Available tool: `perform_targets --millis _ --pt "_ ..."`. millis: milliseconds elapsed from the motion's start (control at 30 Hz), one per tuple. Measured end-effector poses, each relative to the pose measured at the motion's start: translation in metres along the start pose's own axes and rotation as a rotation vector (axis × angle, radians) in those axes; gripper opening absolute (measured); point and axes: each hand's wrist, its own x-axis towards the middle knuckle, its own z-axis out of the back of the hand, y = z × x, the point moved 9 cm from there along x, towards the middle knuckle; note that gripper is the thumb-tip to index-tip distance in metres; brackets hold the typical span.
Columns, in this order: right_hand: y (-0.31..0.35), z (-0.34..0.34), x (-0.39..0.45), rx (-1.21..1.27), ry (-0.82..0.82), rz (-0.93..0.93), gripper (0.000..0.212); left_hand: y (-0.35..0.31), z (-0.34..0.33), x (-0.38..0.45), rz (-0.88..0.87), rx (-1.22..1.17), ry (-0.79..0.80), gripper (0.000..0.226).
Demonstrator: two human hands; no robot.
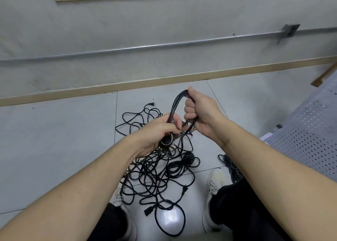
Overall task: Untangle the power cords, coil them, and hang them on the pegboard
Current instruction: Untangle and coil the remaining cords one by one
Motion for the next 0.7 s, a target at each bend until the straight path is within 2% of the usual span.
perform_targets --millis 167,400,567,700 --pt "0.005 0.000 0.001 -0.018 -0.012 0.039 0.022 0.003 -0.015 -0.004 0.018 -0.136 0.112 0.021" --pt "0.016 -0.001 -0.002 -0.201 -0.019 0.165 0.027 0.004 -0.040 -0.013 0.053 -0.425 0.296 0.025" --pt "0.012 0.001 0.001 -0.243 -0.016 0.132 0.033 0.003 -0.039 -0.010 0.023 -0.394 0.174 0.026" --pt "-0.012 -0.012 -0.002 -0.161 0.142 -0.067 0.062 -0.004 -0.021 -0.004 -0.054 -0.491 0.051 0.023"
